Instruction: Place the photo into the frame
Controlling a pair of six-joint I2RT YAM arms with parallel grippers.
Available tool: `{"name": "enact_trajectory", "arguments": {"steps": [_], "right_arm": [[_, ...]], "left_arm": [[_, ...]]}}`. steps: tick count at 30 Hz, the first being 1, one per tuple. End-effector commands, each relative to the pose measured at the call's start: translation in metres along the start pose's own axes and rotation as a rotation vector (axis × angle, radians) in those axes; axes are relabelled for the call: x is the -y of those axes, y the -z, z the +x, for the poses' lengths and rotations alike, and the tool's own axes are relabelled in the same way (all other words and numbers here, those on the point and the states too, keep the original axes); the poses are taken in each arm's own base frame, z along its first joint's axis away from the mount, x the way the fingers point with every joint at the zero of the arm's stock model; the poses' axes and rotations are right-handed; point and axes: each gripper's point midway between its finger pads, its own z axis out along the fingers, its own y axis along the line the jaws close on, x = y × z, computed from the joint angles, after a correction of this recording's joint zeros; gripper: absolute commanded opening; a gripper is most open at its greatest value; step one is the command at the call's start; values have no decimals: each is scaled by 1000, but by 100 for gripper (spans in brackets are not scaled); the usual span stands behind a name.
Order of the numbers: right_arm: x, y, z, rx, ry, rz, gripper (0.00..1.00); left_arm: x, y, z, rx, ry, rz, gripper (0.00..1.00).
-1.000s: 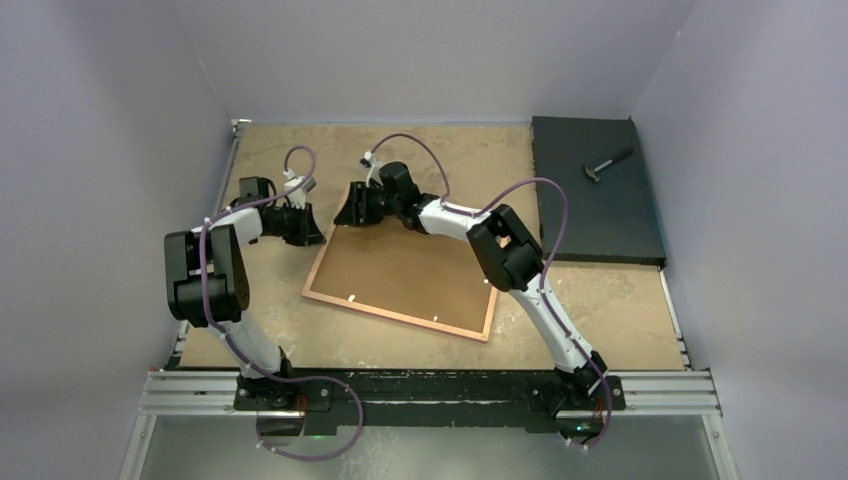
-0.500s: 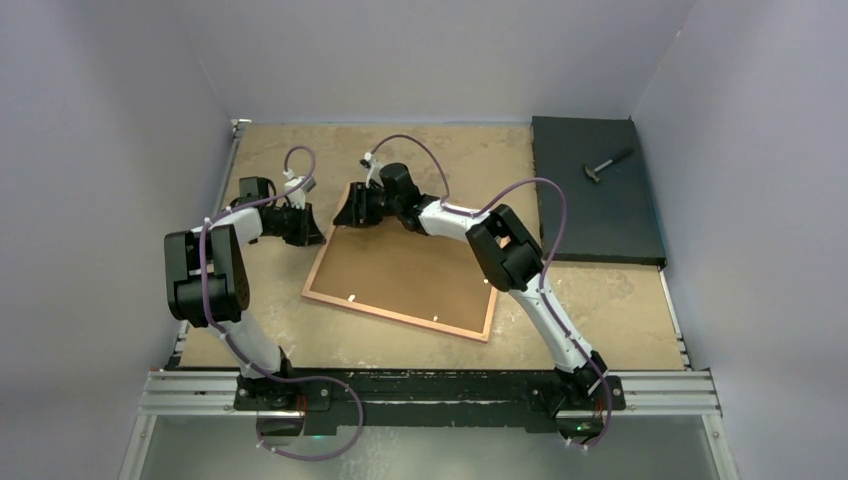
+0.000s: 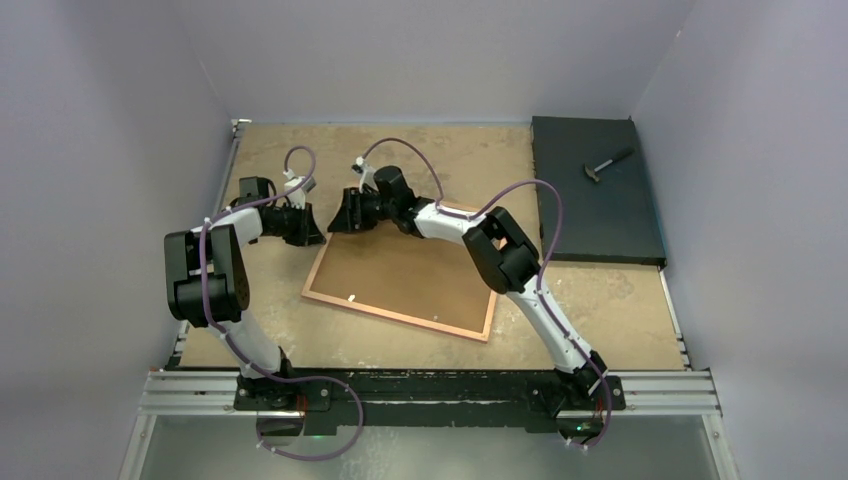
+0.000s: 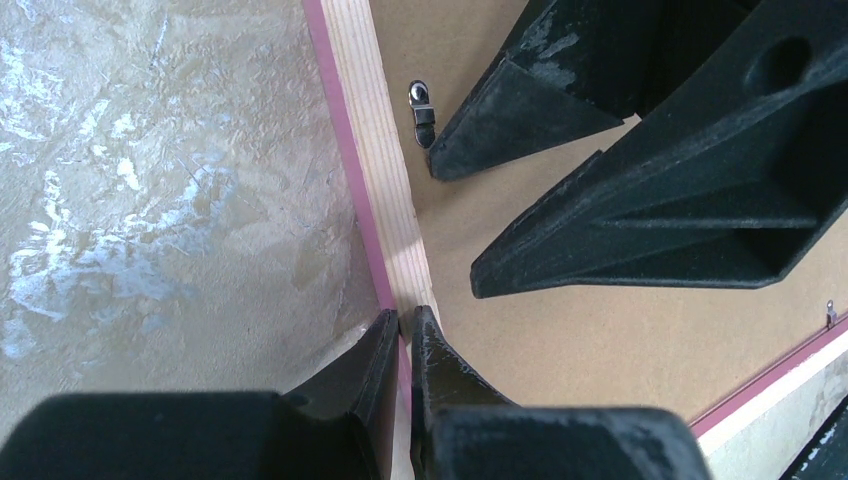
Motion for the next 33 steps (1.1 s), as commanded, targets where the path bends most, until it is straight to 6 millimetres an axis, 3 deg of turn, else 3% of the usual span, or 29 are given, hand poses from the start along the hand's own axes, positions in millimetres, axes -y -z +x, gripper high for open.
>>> {"name": "enact_trajectory", "arguments": {"steps": [1,7,11,15,21,33], "right_arm": [[2,-5,-1,-4,11,5,54],[1,1,-7,5,9,3,54],[-12,22,-15,18,41,-4,56],[-11,39,-20,54,57,39,63],[2,32,-21,64,44,70,66],[4,15,-20,82,20,64,62]], "left_arm": [[7,-7,43,-123,50,25,0],[8,-7,44,-126,49,27,0],[8,-6,42,-125,49,29,0],[10,-5,41,-121,52,33,0],[15,-3,44,-127,60,48,0],[18,-3,50,-142,64,72,0]]}}
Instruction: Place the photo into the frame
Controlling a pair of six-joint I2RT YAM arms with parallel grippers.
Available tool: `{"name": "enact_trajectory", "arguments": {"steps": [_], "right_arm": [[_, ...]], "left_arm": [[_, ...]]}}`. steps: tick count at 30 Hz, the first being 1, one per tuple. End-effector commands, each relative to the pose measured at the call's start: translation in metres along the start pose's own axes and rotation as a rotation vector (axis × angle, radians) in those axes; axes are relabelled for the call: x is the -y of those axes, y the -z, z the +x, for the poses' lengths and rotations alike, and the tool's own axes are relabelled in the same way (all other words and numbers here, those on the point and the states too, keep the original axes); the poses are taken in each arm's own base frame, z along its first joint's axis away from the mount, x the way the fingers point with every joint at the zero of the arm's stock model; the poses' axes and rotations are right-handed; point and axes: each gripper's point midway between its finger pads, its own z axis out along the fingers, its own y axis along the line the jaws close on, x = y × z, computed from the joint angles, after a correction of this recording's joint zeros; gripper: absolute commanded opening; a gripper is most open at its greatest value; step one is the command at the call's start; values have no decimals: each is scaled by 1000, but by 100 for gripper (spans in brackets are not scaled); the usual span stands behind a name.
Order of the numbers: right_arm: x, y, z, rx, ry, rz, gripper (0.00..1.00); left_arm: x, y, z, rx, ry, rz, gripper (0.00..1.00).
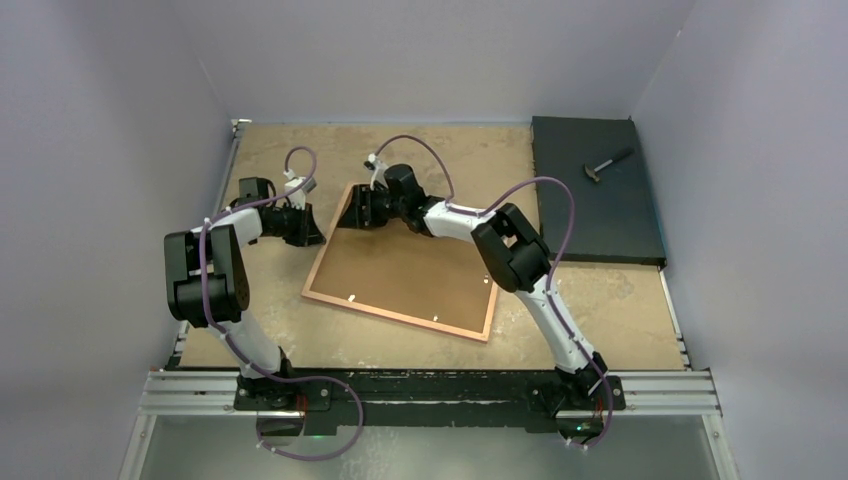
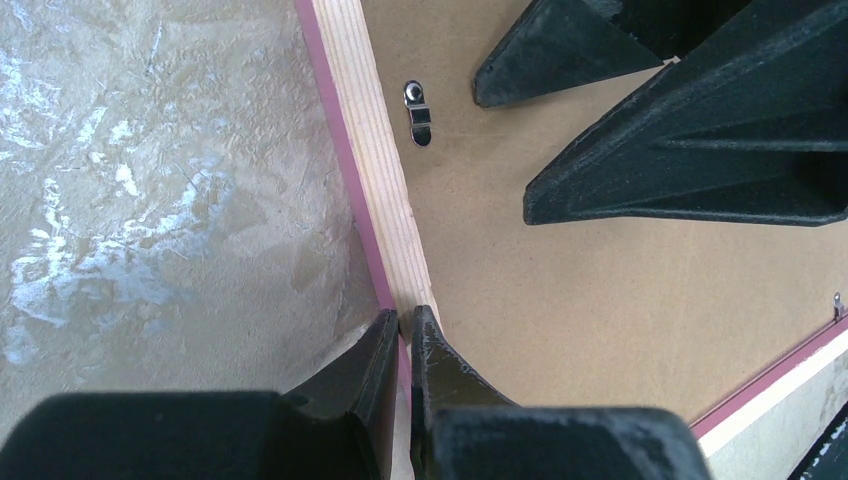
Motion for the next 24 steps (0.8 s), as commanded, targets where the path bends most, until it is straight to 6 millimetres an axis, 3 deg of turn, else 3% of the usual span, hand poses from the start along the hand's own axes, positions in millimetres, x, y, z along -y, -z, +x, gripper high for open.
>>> {"name": "enact_trajectory", "arguments": {"steps": [1,24], "right_arm": [[-12,-9,-13,40,11,-16,62],[-17,-23,-13,77,-19,-16,61]], "left_arm": [[18,-4,49,-141,85,60,0],[18,-4,49,-140,86,54,0]]}}
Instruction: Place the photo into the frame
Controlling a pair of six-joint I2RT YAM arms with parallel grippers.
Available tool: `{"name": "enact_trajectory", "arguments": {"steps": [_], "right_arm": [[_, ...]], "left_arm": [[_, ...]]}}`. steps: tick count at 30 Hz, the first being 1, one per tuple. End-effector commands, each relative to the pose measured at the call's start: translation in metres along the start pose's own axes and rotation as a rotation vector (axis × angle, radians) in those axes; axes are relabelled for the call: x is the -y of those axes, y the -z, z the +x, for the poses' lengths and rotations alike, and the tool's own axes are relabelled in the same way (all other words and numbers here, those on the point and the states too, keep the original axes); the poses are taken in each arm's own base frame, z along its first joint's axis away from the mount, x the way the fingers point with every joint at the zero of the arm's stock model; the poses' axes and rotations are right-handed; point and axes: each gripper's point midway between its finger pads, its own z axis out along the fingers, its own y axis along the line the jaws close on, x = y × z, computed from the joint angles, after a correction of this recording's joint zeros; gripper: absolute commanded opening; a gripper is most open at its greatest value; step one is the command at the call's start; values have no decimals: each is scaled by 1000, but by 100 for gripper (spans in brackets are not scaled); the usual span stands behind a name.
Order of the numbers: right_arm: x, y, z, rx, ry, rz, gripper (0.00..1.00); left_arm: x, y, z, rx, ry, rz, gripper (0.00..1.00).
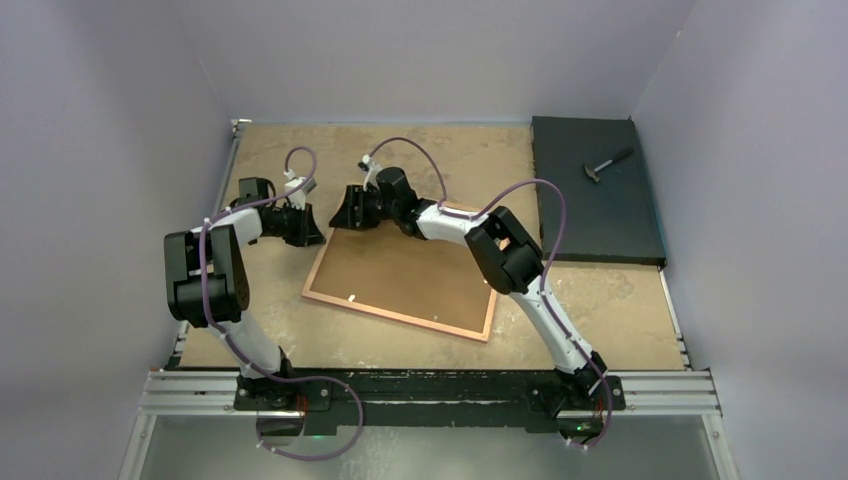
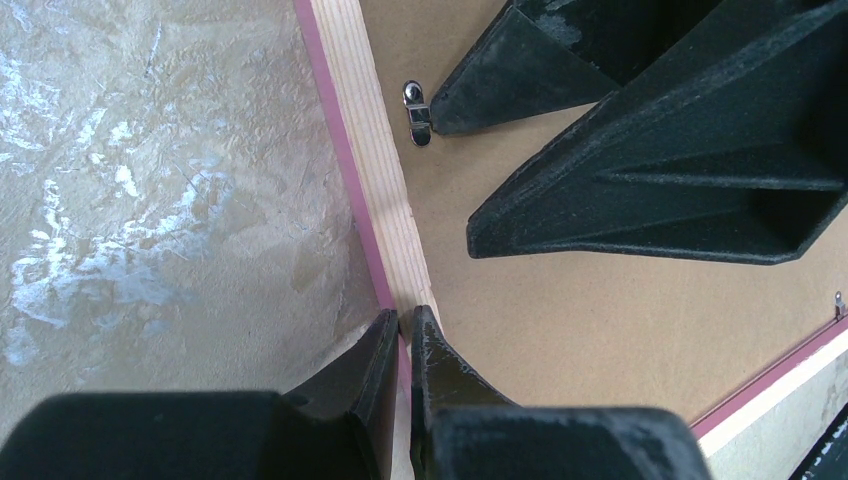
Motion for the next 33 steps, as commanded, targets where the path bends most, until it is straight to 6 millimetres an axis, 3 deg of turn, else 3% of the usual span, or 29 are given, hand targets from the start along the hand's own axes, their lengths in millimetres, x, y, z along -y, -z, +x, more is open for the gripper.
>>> {"name": "enact_trajectory", "arguments": {"steps": [1,33], "right_arm": [[-7,-5,-12,51,7,-8,61],[5,-10,-13,97,-34,28,61]], "left_arm": [[18,-4,49,-141,92,52,0],[21,-2,49,-141,81,60,0]]}}
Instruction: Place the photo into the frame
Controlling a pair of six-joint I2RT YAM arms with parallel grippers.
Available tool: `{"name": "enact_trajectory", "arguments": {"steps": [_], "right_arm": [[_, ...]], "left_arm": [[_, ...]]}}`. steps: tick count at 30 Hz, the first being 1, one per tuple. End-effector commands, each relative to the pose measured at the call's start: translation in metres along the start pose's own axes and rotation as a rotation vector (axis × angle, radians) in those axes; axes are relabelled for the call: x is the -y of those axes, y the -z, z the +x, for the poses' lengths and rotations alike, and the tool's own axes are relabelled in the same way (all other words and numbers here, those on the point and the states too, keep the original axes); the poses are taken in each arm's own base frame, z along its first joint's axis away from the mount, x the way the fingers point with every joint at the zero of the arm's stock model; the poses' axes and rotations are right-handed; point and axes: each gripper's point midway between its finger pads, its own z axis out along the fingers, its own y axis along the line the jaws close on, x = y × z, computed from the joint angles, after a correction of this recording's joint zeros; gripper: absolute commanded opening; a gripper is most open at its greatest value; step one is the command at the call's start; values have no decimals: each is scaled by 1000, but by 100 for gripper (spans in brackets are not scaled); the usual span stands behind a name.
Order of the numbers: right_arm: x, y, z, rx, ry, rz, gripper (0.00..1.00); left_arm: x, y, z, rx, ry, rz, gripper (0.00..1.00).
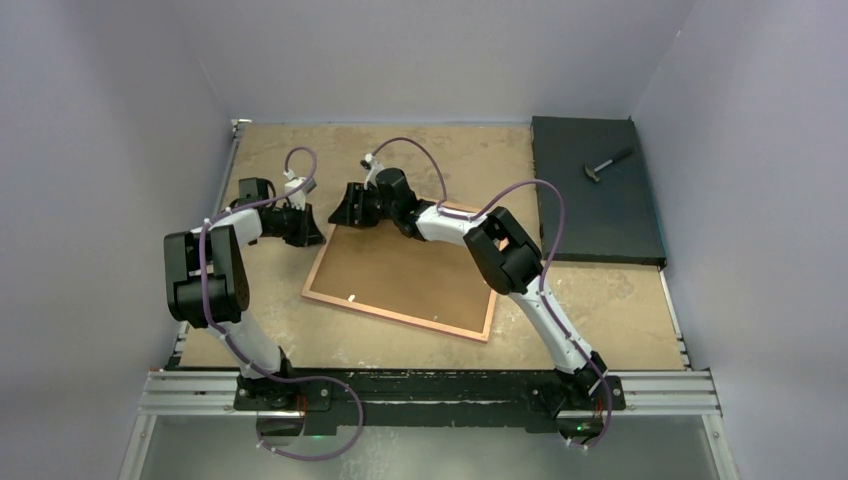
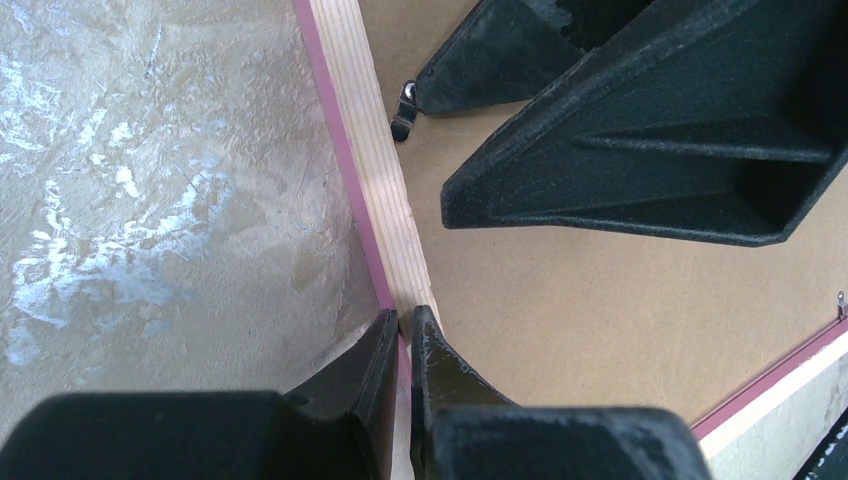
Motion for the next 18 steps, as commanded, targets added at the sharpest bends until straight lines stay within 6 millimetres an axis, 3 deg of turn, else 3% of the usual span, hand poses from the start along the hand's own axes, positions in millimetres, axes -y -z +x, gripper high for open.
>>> {"name": "enact_trajectory", "arguments": {"steps": [1,7,13,18], "right_arm": [[0,-7,-3,35,-3,-4,61],[-5,0,4,34,-3,10,61],[-7,20,4,68,6,56,72],[-8,17,6,63,10,46,73]], "left_arm": [[20,-2,48,-141,81,60,0],[20,-1,46,-140,79,59,0],[20,-1,46,-141,77,58,0],[21,0,43,-136,79,60,0]]}}
